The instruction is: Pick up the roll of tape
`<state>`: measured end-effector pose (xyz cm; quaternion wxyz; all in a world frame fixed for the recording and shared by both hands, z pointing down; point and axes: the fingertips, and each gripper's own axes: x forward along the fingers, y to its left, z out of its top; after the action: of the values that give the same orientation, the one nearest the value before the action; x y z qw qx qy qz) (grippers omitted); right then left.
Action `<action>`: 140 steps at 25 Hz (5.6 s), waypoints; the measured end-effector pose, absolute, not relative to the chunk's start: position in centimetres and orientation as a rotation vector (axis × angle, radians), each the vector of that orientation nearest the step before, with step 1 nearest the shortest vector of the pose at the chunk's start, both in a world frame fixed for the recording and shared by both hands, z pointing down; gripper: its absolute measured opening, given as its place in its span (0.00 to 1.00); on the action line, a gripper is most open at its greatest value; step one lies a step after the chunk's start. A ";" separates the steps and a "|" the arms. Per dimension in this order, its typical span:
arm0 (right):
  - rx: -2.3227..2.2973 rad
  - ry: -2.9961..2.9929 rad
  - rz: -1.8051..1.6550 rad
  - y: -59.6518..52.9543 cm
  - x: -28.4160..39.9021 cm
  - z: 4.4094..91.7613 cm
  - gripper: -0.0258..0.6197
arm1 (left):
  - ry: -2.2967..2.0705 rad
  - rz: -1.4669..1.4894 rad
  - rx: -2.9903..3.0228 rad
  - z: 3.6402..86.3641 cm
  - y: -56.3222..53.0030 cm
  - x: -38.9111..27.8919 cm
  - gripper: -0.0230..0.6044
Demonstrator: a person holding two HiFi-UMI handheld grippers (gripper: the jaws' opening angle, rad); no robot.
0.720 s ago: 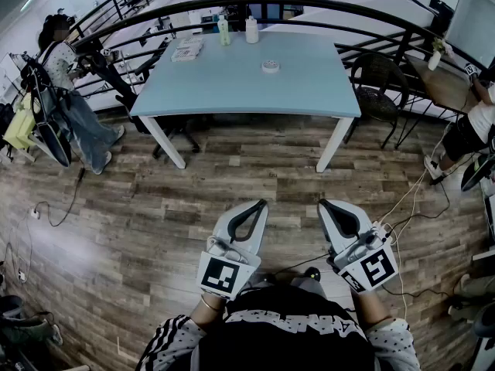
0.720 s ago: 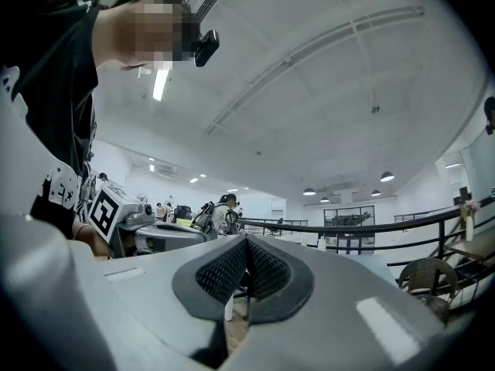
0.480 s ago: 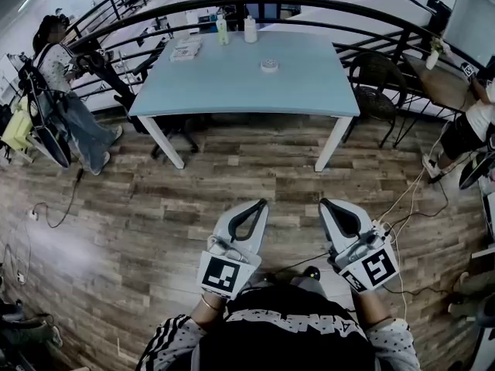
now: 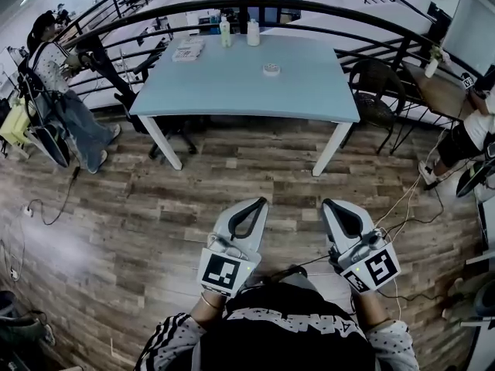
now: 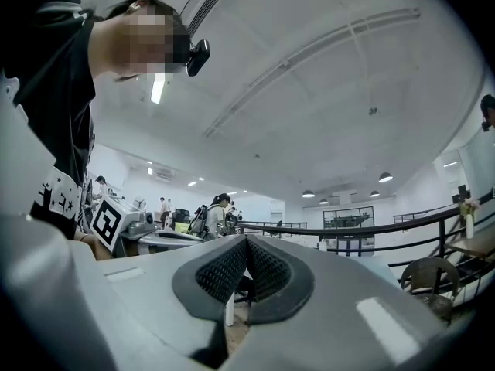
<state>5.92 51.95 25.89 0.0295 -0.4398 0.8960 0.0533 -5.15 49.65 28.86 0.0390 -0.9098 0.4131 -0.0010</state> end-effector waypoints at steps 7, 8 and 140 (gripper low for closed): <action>-1.295 2.805 0.168 51.7 4.3 25.8 0.04 | 1.321 0.005 -2.786 28.8 49.8 -6.5 0.04; -1.291 2.806 0.165 51.7 4.1 25.8 0.04 | 1.327 0.002 -2.784 28.9 49.8 -6.7 0.04; -1.343 2.836 -0.224 -21.5 8.7 34.4 0.04 | 1.538 -0.351 -2.848 36.2 -21.8 -7.8 0.04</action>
<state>8.67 -21.49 34.36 -0.0023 -0.4269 0.9015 -0.0712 -7.79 -21.78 36.20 -0.0569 -0.8733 0.4716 -0.1078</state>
